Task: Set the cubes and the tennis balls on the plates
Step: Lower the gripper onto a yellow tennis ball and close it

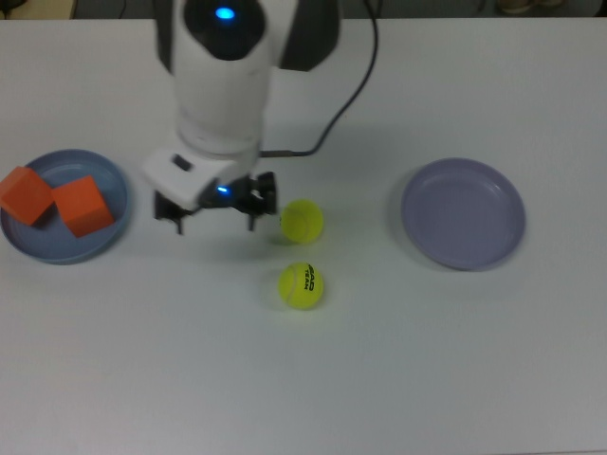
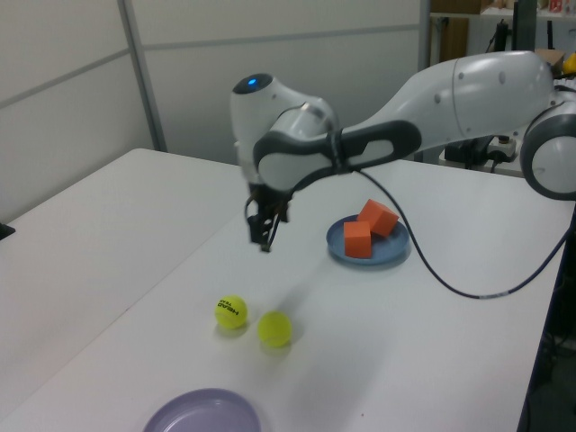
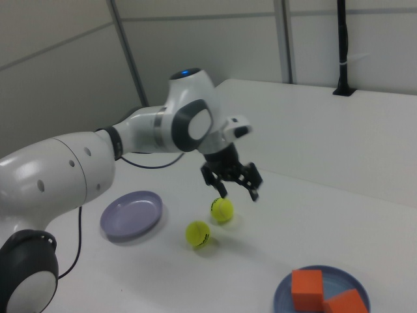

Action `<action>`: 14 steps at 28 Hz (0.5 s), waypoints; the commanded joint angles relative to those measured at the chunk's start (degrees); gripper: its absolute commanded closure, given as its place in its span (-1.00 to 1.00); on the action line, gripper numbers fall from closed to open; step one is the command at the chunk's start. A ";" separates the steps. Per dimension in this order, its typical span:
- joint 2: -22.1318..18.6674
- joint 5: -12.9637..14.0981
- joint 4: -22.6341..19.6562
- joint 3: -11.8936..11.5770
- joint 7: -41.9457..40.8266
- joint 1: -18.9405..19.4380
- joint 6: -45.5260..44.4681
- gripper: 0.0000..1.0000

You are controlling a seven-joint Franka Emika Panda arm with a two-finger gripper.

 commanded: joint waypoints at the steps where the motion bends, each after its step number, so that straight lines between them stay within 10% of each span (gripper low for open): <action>1: 1.85 0.57 -1.92 -0.45 0.20 3.01 10.22 -1.00; 14: 5.98 -3.12 -3.33 -0.54 0.29 7.67 18.33 -1.00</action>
